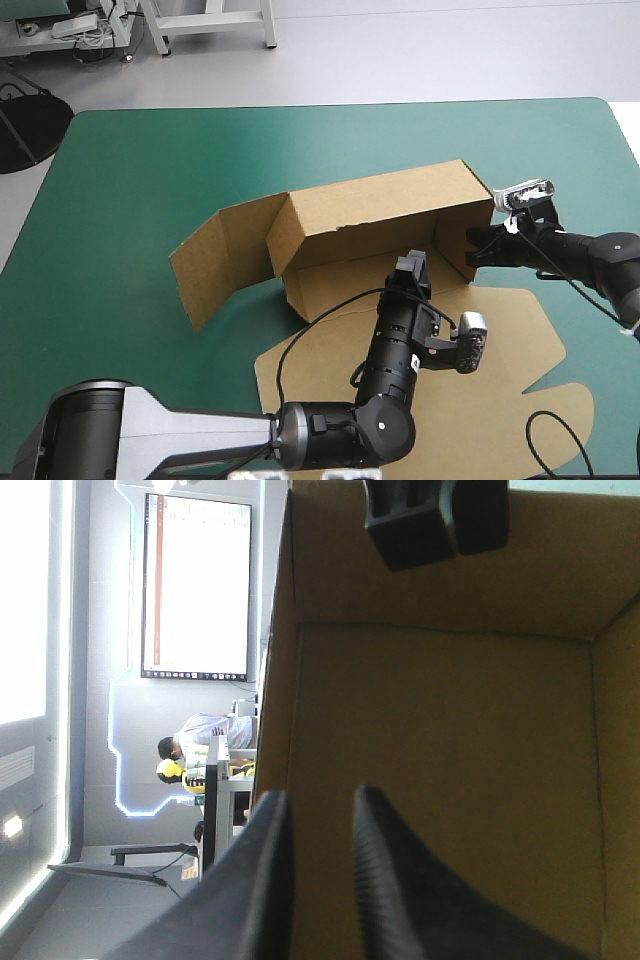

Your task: Fold the box

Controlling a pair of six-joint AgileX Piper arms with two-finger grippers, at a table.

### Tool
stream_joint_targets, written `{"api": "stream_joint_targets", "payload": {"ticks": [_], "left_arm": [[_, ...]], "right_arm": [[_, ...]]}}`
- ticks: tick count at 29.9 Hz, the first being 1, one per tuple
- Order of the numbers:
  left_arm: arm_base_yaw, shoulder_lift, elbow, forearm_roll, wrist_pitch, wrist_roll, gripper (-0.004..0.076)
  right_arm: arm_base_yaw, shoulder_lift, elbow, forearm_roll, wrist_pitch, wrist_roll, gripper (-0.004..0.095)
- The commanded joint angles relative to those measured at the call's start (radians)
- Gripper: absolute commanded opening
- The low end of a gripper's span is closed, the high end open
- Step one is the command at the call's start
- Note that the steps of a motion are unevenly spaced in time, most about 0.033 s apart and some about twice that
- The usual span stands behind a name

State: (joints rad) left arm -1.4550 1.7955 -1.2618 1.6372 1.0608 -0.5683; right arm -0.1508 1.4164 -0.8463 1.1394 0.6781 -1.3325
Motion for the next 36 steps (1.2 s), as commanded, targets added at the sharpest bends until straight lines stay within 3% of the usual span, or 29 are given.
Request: {"api": "stream_joint_targets", "payload": {"ticks": [1, 10, 22, 30, 36], "left_arm": [[-0.009, -0.048, -0.023, 0.049, 0.045, 0.017, 0.0004], [-0.009, -0.096, -0.038, 0.061, -0.034, 0.025, 0.0004], [0.177, -0.287, -0.103, 0.059, -0.333, -0.132, 0.0004], [0.43, -0.408, -0.119, 0.02, -0.589, -0.324, 0.0004], [0.713, -0.459, -0.162, -0.178, -0.748, -0.339, 0.0005]], "right_arm": [[0.0, -0.018, -0.022, 0.023, 0.062, 0.029, 0.0], [0.0, -0.018, -0.022, -0.013, 0.058, 0.055, 0.0], [0.0, -0.018, -0.022, -0.013, 0.054, 0.077, 0.0], [0.0, -0.018, -0.022, -0.013, 0.051, 0.08, 0.0001], [0.0, -0.018, -0.026, -0.018, 0.039, 0.125, 0.0001]]}}
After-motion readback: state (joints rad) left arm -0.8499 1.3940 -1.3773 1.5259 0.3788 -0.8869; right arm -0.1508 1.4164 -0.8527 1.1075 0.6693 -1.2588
